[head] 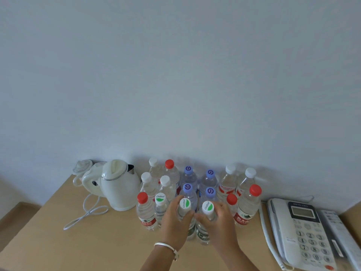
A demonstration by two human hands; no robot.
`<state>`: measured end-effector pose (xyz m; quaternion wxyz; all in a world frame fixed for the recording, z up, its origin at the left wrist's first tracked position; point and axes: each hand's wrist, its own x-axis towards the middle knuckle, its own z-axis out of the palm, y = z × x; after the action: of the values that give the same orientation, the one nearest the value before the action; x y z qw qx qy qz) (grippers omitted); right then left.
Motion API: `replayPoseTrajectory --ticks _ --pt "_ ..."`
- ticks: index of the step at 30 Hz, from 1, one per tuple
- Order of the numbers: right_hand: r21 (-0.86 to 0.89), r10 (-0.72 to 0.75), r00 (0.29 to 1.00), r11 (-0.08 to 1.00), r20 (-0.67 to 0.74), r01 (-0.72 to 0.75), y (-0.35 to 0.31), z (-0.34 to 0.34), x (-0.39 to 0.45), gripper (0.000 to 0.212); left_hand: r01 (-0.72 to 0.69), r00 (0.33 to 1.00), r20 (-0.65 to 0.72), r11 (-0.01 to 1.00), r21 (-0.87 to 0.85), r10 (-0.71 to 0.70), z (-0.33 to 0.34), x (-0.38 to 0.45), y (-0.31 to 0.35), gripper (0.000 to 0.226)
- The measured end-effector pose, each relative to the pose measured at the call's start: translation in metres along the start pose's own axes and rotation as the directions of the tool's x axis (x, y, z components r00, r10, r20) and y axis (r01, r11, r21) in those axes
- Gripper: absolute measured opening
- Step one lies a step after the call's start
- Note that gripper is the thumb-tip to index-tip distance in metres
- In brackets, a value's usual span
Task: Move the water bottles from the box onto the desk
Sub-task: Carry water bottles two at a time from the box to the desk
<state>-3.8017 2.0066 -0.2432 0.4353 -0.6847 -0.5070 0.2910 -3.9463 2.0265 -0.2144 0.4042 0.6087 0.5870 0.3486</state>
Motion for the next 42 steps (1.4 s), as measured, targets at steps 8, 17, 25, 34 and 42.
replayPoseTrajectory --ticks 8,17,25,34,42 --pt "-0.113 0.043 0.998 0.993 0.046 -0.037 -0.011 -0.007 -0.006 0.061 -0.167 0.986 0.038 0.95 0.264 0.163 -0.018 -0.012 0.013 0.062" --pt "-0.456 -0.321 0.946 0.848 -0.039 0.269 -0.08 -0.039 -0.04 0.065 -0.262 0.942 0.062 0.611 0.747 0.329 -0.086 -0.033 0.05 0.075" --pt "-0.455 -0.476 0.846 0.825 -0.241 0.334 -0.192 -0.062 -0.067 0.056 -0.399 0.8 -0.056 0.599 0.694 0.598 -0.157 -0.045 0.141 0.07" --pt "-0.591 -0.498 0.777 0.78 -0.385 0.207 -0.241 -0.094 -0.1 0.055 -0.621 0.656 0.138 0.426 0.658 0.742 -0.162 -0.051 0.194 0.075" --pt "-0.58 -0.342 0.748 0.812 -0.568 -0.069 -0.228 -0.153 -0.189 0.061 -0.737 0.661 0.28 0.533 0.415 0.696 -0.106 -0.119 0.223 0.077"
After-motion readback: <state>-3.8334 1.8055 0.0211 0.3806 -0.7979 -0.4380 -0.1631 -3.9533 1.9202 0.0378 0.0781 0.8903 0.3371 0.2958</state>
